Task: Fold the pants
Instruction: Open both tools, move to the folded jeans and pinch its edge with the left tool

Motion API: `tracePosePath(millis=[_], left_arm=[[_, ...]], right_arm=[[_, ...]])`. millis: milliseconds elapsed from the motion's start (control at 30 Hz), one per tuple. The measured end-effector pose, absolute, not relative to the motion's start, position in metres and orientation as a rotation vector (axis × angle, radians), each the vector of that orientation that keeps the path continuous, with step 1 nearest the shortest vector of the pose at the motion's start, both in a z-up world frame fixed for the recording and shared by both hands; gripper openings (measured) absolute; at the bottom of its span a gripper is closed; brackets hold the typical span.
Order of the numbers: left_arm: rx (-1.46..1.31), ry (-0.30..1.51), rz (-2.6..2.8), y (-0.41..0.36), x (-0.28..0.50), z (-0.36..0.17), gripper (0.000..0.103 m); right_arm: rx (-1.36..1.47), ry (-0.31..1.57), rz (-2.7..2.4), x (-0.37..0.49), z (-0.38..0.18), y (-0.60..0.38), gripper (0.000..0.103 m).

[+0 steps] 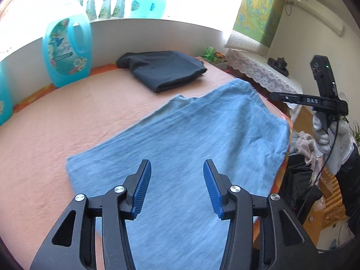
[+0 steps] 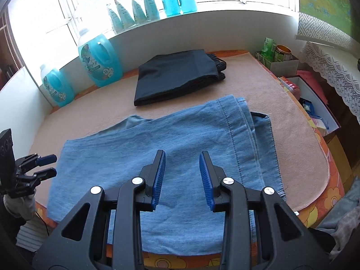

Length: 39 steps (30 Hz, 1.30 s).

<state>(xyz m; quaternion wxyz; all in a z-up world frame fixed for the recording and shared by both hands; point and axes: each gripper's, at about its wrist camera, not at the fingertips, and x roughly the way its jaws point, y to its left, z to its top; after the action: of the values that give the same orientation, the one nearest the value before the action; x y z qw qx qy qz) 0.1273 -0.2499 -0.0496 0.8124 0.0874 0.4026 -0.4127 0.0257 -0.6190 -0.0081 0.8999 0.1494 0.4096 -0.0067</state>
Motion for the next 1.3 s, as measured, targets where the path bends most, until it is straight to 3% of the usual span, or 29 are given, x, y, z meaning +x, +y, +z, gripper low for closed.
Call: tracePosePath(millis=[167, 300, 700, 833, 967, 1300], left_arm=[[0.202, 0.882, -0.722, -0.206, 0.162, -0.063, 0.047], [0.172, 0.966, -0.661, -0.188, 0.193, -0.084, 0.047], [0.232, 0.968, -0.638, -0.185, 0.207, -0.116, 0.049], [0.167, 0.985, -0.671, -0.180, 0.212, -0.116, 0.047], [0.110, 0.995, -0.715, -0.179, 0.215, -0.115, 0.036], [0.042, 1.005, -0.735, -0.181, 0.221, -0.115, 0.025]], right_arm=[[0.251, 0.846, 0.125, 0.027, -0.010, -0.553, 0.034], [0.177, 0.852, 0.263, 0.028, -0.012, -0.491, 0.044], [0.016, 0.971, 0.563, 0.027, -0.051, -0.340, 0.050], [-0.069, 0.980, 0.565, 0.019, -0.062, -0.302, 0.054], [-0.126, 0.983, 0.533, 0.012, -0.066, -0.278, 0.062], [-0.275, 1.018, 0.373, 0.001, -0.079, -0.247, 0.063]])
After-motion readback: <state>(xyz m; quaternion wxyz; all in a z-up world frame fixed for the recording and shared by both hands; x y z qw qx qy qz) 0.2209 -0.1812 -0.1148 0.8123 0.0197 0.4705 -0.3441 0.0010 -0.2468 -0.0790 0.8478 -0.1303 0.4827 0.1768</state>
